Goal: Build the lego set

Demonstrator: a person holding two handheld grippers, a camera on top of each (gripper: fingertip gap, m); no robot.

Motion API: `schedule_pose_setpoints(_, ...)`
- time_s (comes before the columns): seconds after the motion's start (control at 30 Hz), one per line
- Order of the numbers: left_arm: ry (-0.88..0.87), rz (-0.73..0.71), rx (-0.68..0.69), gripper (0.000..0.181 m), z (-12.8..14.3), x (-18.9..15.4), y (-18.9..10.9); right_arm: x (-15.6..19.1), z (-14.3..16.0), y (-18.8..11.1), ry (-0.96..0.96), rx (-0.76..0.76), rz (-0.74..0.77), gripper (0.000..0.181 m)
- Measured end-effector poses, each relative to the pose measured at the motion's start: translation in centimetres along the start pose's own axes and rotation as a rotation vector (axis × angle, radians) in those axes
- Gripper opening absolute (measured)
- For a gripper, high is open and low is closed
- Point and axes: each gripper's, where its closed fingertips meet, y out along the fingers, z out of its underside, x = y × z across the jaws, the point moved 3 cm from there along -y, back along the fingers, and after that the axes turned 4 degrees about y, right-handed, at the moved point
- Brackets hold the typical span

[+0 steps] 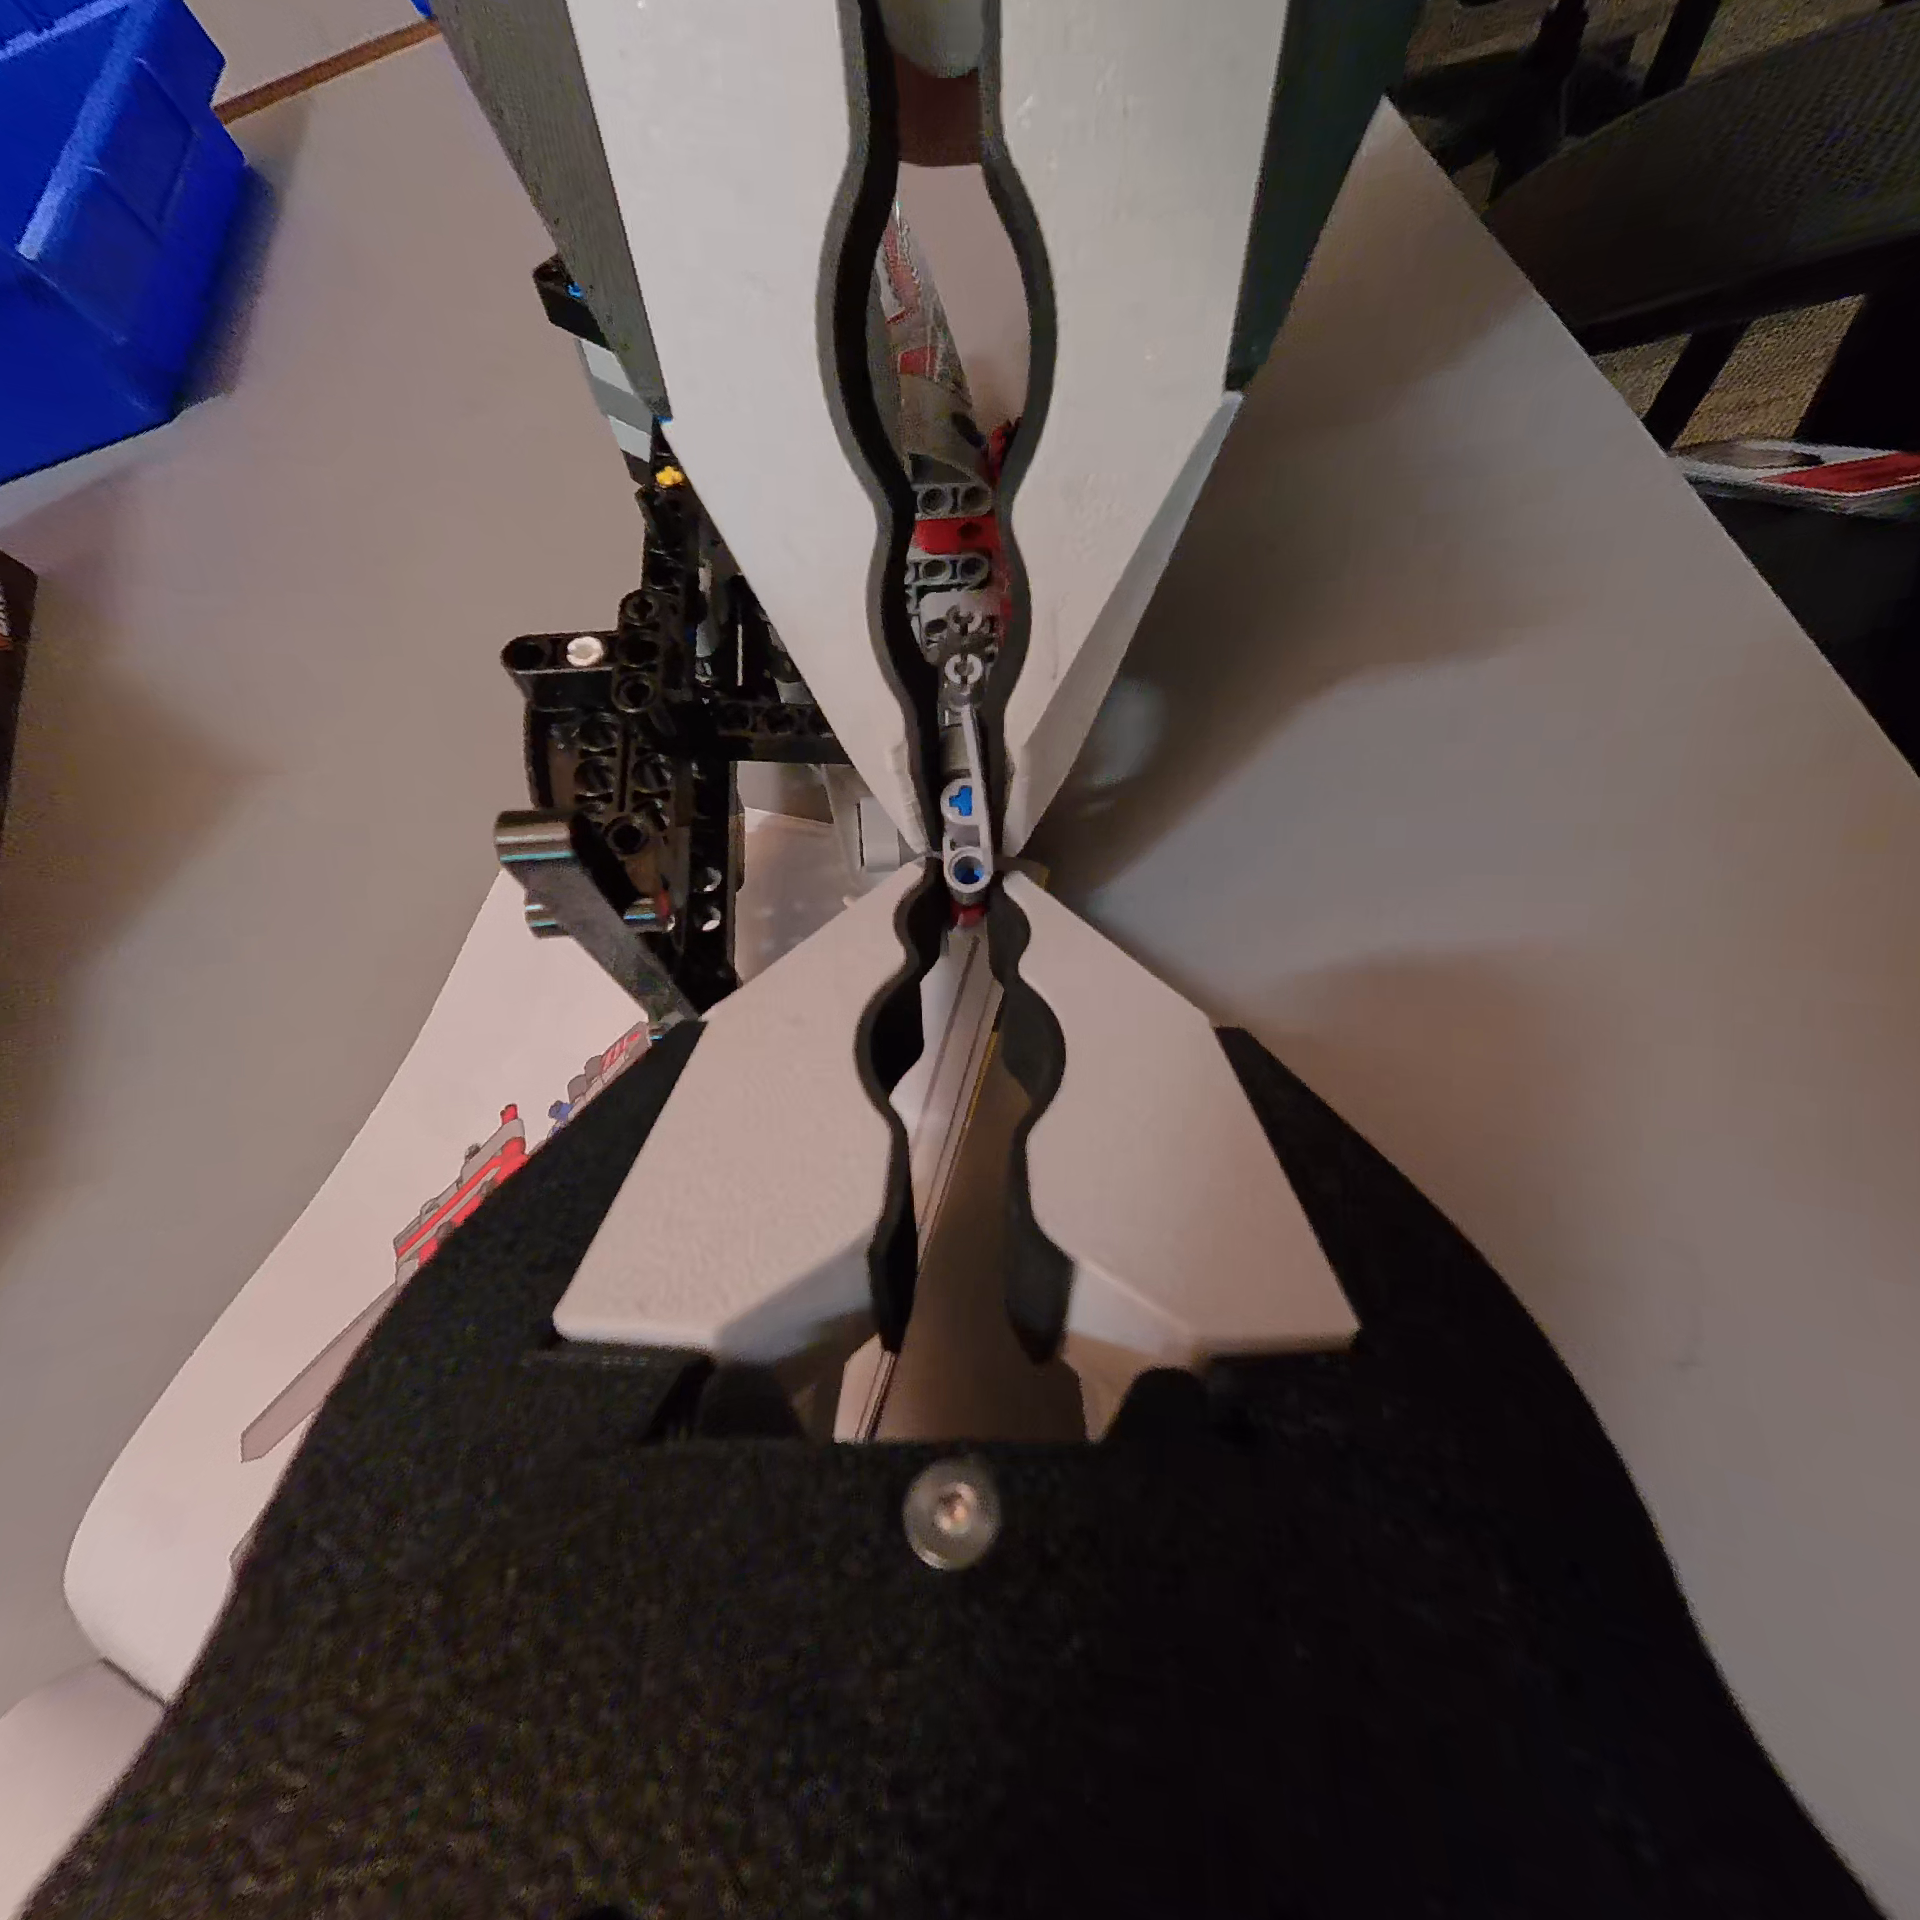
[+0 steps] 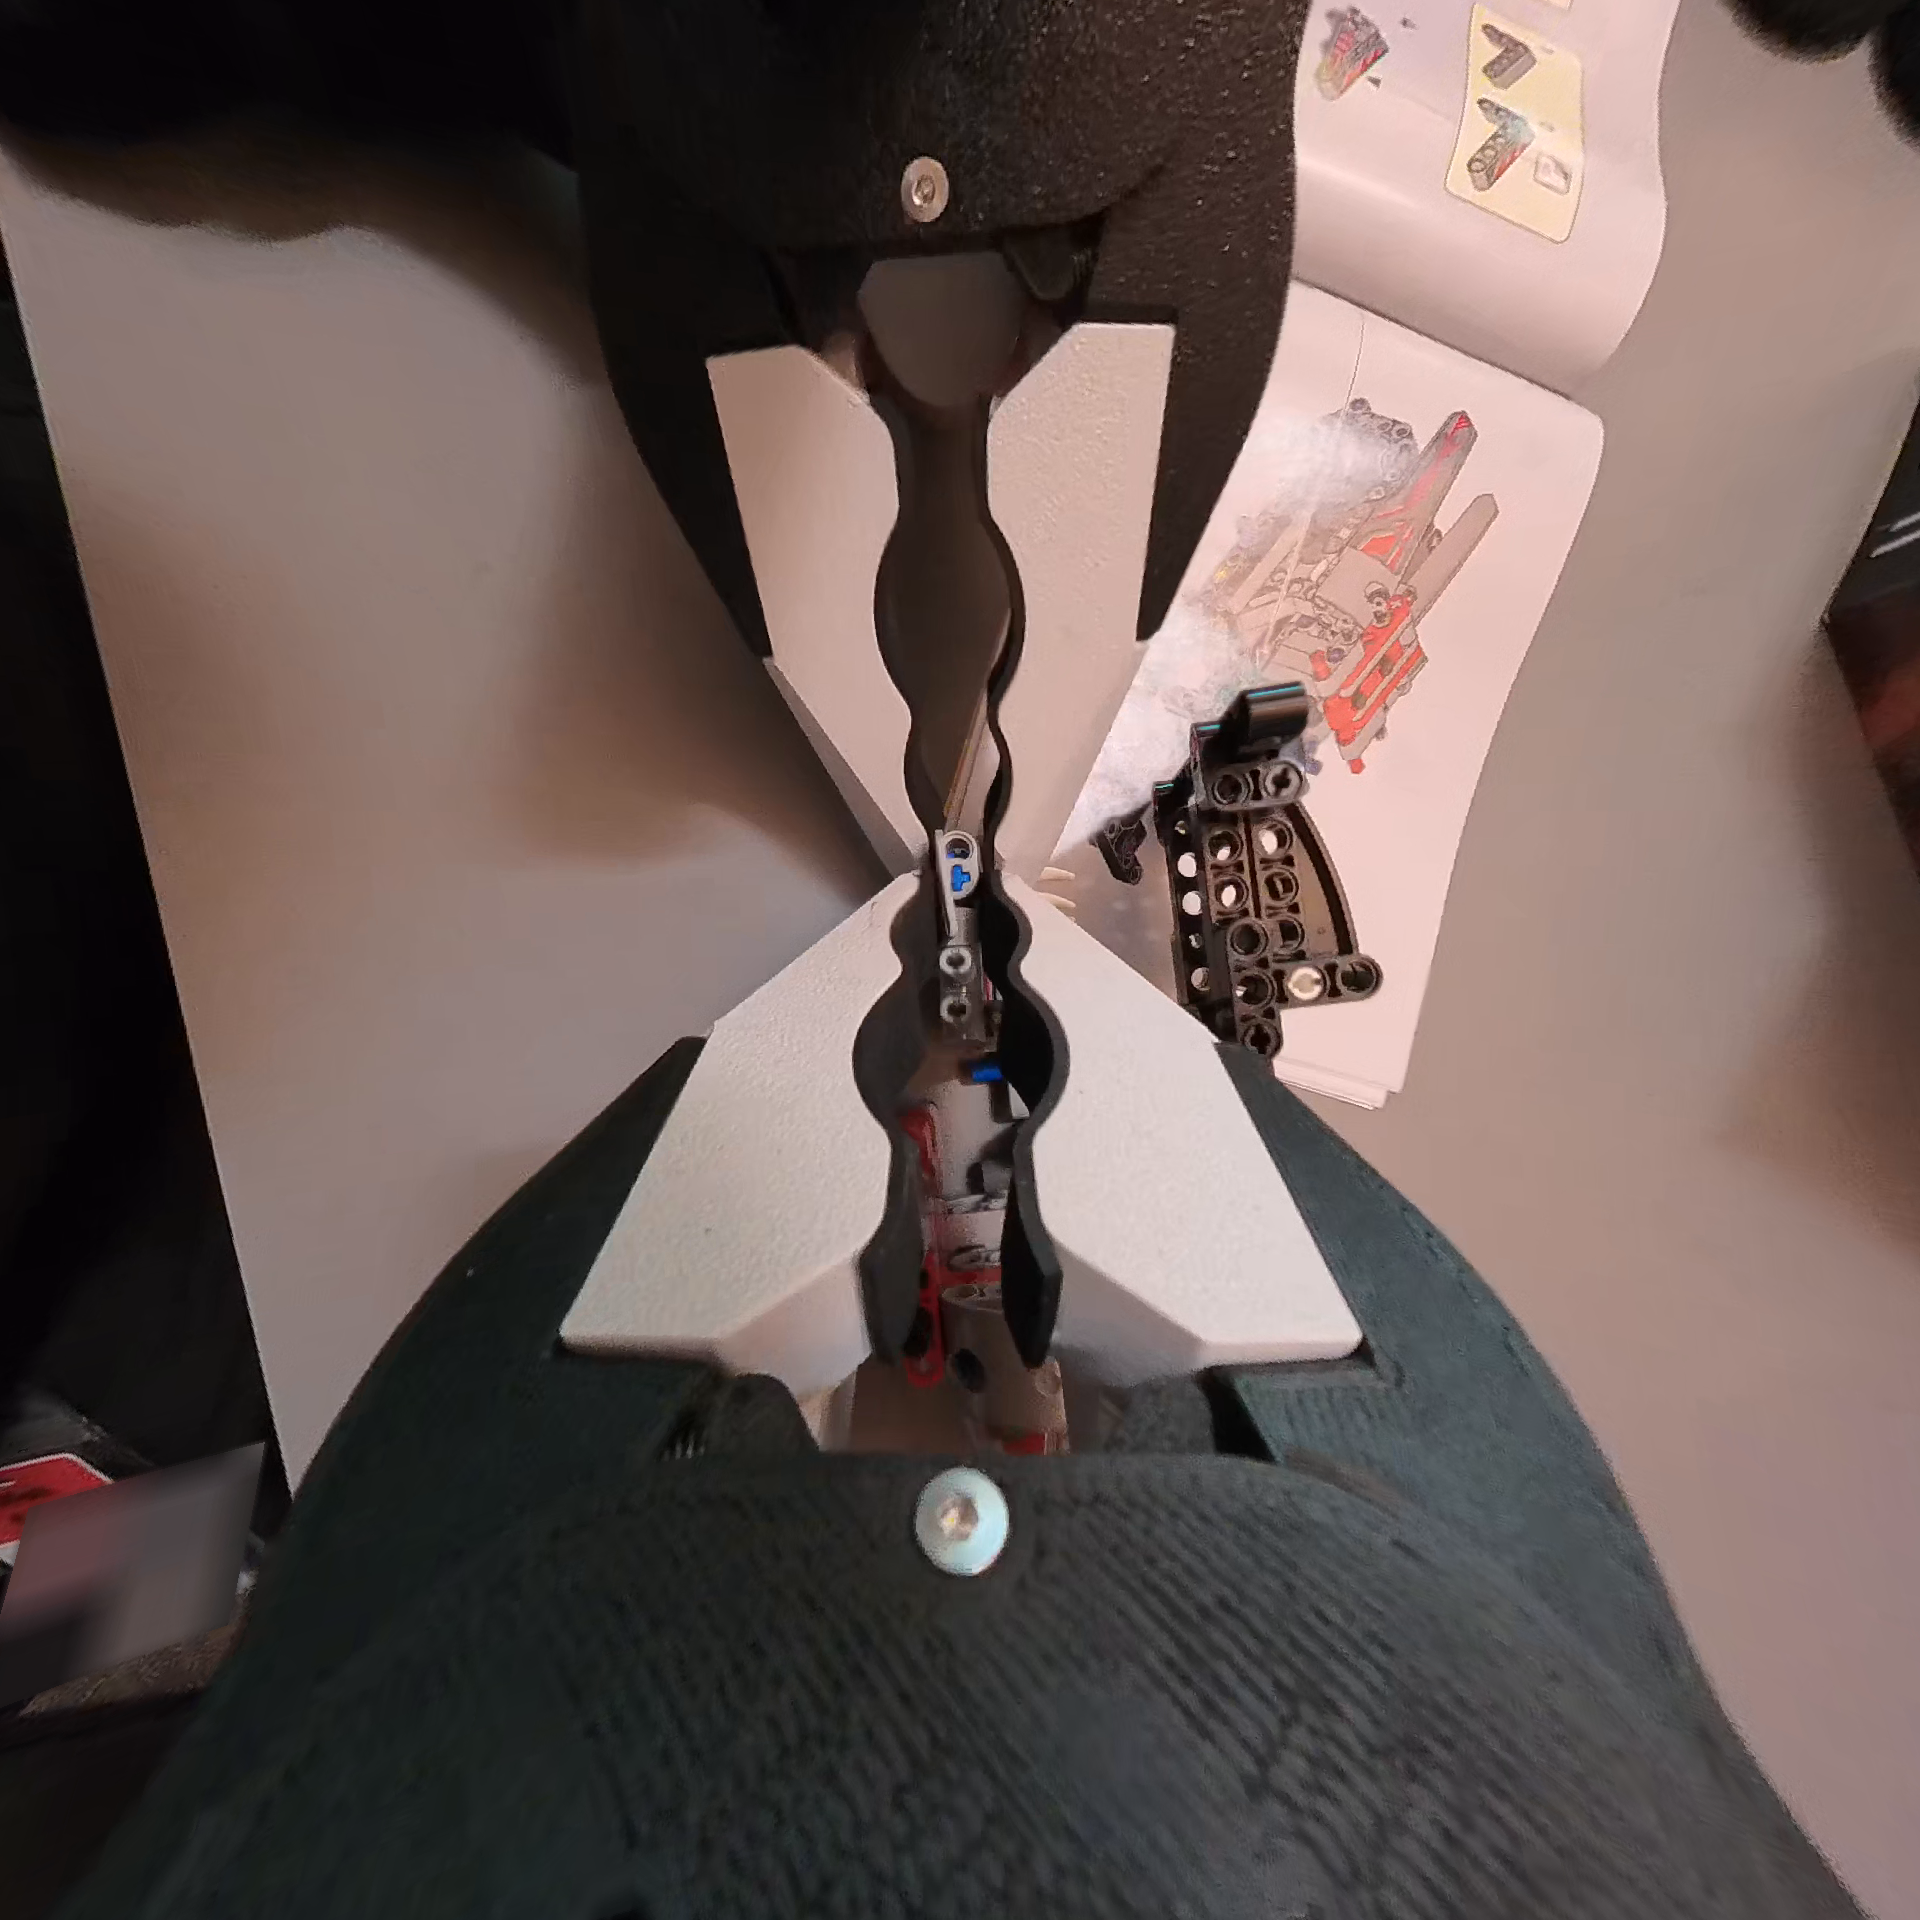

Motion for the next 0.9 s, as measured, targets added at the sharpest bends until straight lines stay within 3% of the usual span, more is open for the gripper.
schedule_pose_setpoints(0.03, 0.004, 0.000, -0.002, 0.005, 0.0, 0.0, 0.0, 0.0, 0.0, 0.0, -0.001, -0.003, 0.001, 0.008)
schedule_pose_setpoints(0.63, -0.024, 0.022, -0.080, 0.005, -0.5, 0.1, -1.0, -0.1, 0.1, -0.1, -0.010, -0.030, -0.013, 0.007)
schedule_pose_setpoints(0.73, -0.033, 0.025, -0.085, 0.005, -0.6, 0.2, -1.0, 0.0, 0.5, -0.6, -0.040, -0.013, 0.001, 0.021)
schedule_pose_setpoints(0.9, -0.032, 0.026, -0.084, 0.005, -0.6, 0.2, -1.0, -0.2, 1.0, -2.2, -0.010, 0.004, 0.053, 0.020)
